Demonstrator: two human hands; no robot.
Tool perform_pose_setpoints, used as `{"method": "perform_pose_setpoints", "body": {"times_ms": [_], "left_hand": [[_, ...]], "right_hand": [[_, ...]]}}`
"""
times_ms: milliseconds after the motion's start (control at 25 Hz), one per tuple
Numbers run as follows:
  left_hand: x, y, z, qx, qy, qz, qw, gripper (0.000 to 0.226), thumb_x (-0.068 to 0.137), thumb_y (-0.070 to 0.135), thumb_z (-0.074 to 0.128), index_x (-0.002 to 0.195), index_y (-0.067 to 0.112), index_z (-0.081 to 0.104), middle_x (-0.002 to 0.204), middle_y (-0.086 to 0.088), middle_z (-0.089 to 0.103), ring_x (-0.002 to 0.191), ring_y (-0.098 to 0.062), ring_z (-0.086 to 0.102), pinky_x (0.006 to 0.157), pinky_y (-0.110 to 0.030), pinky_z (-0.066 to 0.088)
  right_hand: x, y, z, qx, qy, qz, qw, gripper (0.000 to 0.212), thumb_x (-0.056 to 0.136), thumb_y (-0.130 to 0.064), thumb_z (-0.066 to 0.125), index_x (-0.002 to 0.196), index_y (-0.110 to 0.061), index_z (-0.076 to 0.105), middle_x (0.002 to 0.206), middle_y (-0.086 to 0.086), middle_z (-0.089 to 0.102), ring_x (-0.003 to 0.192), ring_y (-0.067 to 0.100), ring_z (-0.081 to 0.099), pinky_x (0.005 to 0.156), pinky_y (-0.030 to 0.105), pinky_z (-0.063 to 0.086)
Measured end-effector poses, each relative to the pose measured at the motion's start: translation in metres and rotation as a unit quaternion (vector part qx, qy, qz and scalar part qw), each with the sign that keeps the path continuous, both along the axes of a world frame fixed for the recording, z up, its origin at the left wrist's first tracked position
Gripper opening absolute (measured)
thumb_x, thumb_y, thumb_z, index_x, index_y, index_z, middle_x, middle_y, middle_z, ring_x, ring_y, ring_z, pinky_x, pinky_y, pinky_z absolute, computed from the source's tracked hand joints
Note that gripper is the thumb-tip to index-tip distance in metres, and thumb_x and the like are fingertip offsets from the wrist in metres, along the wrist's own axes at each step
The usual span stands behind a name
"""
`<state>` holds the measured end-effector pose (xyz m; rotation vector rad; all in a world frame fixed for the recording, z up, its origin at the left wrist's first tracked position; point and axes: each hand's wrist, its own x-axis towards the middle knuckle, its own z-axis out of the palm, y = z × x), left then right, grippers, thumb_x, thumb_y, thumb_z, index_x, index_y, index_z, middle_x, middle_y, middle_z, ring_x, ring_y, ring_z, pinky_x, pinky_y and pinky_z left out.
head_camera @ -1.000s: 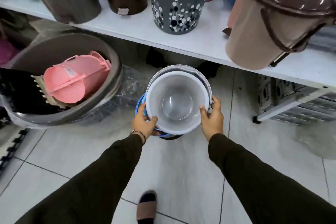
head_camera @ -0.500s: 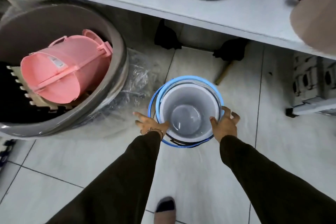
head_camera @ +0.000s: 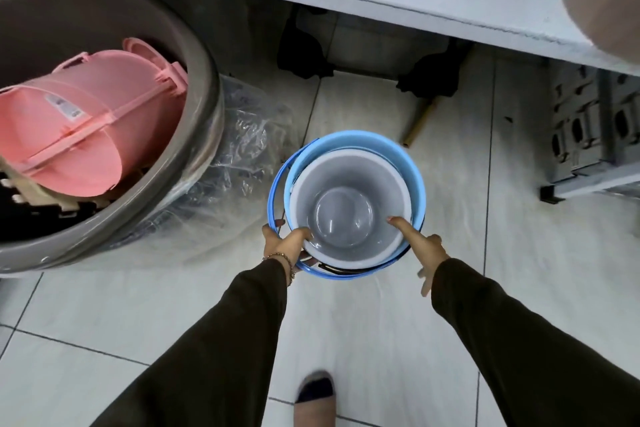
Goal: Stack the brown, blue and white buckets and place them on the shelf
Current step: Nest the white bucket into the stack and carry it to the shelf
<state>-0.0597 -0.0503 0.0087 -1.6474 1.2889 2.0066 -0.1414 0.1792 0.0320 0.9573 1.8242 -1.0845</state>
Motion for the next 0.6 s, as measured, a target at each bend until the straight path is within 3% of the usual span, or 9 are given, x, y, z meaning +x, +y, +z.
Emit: {"method": "perform_pose_setpoints", "body": {"times_ms": [80, 160, 240, 320, 440, 520, 600], "left_hand": [[0.01, -0.002, 0.003, -0.017, 0.004, -0.013, 1.0, 0.05, 0.073, 0.007, 0.067, 0.109, 0.027, 0.039, 0.089, -0.013, 0.059, 0.06, -0.03, 0.068, 0.051, -0.035, 0.06], [0.026, -0.003, 0.009, -0.021, 0.003, -0.008, 1.0, 0.052, 0.07, 0.007, 0.068, 0.109, 0.026, 0.04, 0.091, -0.013, 0.059, 0.056, -0.031, 0.069, 0.056, -0.04, 0.062], [0.044, 0.0, 0.019, -0.022, -0.007, 0.002, 1.0, 0.054, 0.067, 0.006, 0.069, 0.109, 0.025, 0.042, 0.095, -0.014, 0.059, 0.049, -0.029, 0.071, 0.065, -0.048, 0.063], [0.061, 0.004, 0.034, -0.02, -0.013, 0.01, 1.0, 0.054, 0.064, 0.007, 0.07, 0.107, 0.025, 0.043, 0.098, -0.014, 0.059, 0.048, -0.029, 0.071, 0.074, -0.055, 0.062], [0.081, 0.012, 0.075, -0.024, 0.006, 0.02, 0.999, 0.052, 0.059, 0.008, 0.071, 0.099, 0.027, 0.044, 0.098, -0.014, 0.061, 0.046, -0.027, 0.071, 0.072, -0.051, 0.062], [0.09, 0.017, 0.113, -0.027, 0.024, 0.018, 0.999, 0.052, 0.057, 0.008, 0.071, 0.097, 0.028, 0.045, 0.098, -0.014, 0.062, 0.046, -0.026, 0.071, 0.067, -0.045, 0.062], [0.094, 0.018, 0.16, -0.033, 0.041, 0.019, 0.998, 0.052, 0.06, 0.007, 0.071, 0.101, 0.027, 0.045, 0.098, -0.014, 0.062, 0.049, -0.027, 0.071, 0.064, -0.043, 0.062]], "right_hand": [[0.012, 0.0, 0.005, -0.055, 0.003, 0.006, 0.998, 0.108, 0.054, -0.06, 0.077, 0.143, -0.016, 0.034, 0.142, 0.006, 0.047, 0.121, 0.034, 0.05, 0.079, 0.046, 0.04], [0.024, 0.0, 0.018, -0.093, 0.023, 0.003, 0.995, 0.093, 0.053, -0.056, 0.079, 0.132, -0.019, 0.045, 0.138, 0.004, 0.052, 0.106, 0.029, 0.055, 0.078, 0.042, 0.039], [0.039, 0.005, 0.029, -0.1, 0.037, -0.01, 0.994, 0.119, 0.048, -0.062, 0.085, 0.145, -0.018, 0.031, 0.145, 0.004, 0.044, 0.121, 0.031, 0.05, 0.095, 0.05, 0.037], [0.055, 0.009, 0.044, -0.139, 0.037, -0.044, 0.989, 0.14, 0.04, -0.069, 0.085, 0.154, -0.028, 0.016, 0.156, 0.002, 0.033, 0.141, 0.034, 0.032, 0.11, 0.062, 0.023], [0.081, 0.017, 0.08, -0.211, 0.028, -0.099, 0.972, 0.138, 0.034, -0.074, 0.083, 0.151, -0.038, 0.02, 0.158, 0.002, 0.032, 0.145, 0.041, 0.025, 0.109, 0.076, 0.008], [0.094, 0.022, 0.116, -0.207, 0.042, -0.106, 0.972, 0.14, 0.034, -0.074, 0.083, 0.151, -0.04, 0.015, 0.156, 0.003, 0.034, 0.141, 0.042, 0.031, 0.109, 0.075, 0.016], [0.104, 0.026, 0.161, -0.212, 0.047, -0.103, 0.971, 0.143, 0.029, -0.076, 0.083, 0.151, -0.033, 0.021, 0.151, 0.004, 0.039, 0.135, 0.035, 0.039, 0.112, 0.062, 0.028]]}}
